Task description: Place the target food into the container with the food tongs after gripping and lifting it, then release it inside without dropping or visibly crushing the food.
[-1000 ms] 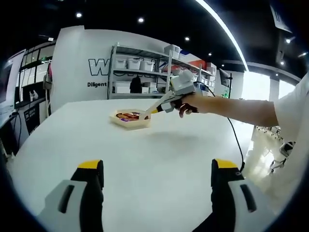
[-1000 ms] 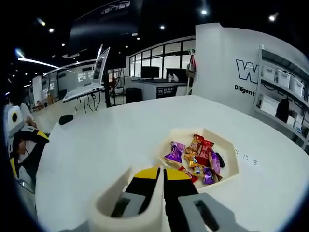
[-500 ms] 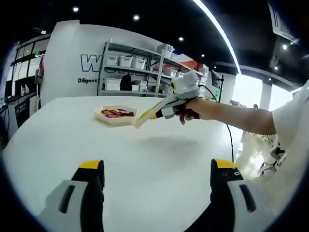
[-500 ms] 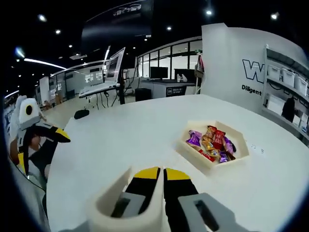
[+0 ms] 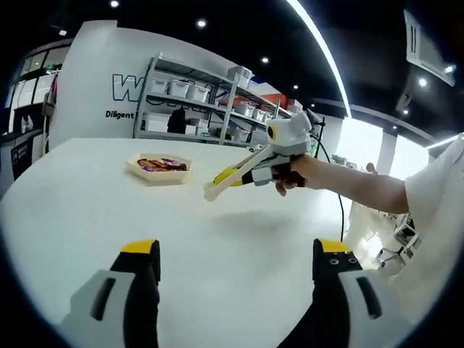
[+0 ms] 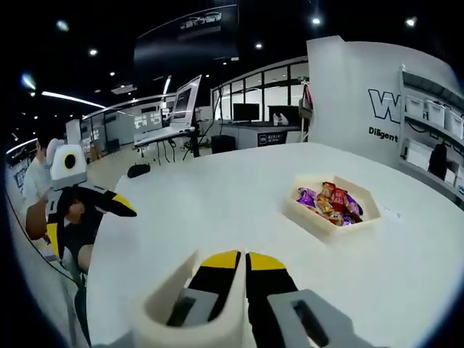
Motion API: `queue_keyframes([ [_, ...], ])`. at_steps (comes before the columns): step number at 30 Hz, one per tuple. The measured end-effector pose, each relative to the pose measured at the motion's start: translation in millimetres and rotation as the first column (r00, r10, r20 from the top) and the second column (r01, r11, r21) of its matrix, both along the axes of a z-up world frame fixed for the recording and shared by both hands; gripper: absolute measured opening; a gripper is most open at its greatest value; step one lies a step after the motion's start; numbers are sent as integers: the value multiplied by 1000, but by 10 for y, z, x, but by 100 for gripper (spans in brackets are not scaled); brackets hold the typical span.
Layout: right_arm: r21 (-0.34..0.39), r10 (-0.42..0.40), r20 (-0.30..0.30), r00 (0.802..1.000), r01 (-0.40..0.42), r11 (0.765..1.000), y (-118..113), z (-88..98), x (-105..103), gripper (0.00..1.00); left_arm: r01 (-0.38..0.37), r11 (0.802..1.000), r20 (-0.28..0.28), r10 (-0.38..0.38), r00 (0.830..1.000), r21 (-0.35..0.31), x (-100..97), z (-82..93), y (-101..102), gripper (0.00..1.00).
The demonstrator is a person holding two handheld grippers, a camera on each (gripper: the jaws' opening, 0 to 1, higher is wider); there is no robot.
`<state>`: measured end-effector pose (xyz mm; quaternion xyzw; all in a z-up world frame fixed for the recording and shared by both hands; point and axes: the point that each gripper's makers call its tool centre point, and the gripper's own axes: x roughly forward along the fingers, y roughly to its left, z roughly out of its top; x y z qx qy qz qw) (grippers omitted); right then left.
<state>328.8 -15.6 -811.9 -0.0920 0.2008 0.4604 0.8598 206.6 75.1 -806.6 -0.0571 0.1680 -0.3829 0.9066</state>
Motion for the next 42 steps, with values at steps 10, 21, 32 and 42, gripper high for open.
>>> queue_keyframes([
  [10,30,39,2,999,-39,999,58,24,-271,0,61,998,34,-60,998,-33,16,2,-98,78],
  [21,76,73,4,997,-73,994,77,56,-567,0,179,980,32,-177,984,-90,-20,-46,-361,69],
  [32,152,173,30,984,-175,973,144,122,-904,0,287,943,45,-284,958,-166,-133,23,-572,47],
  [42,230,265,24,964,-264,937,253,178,-1186,0,363,900,71,-357,931,-242,-257,129,-626,30],
])
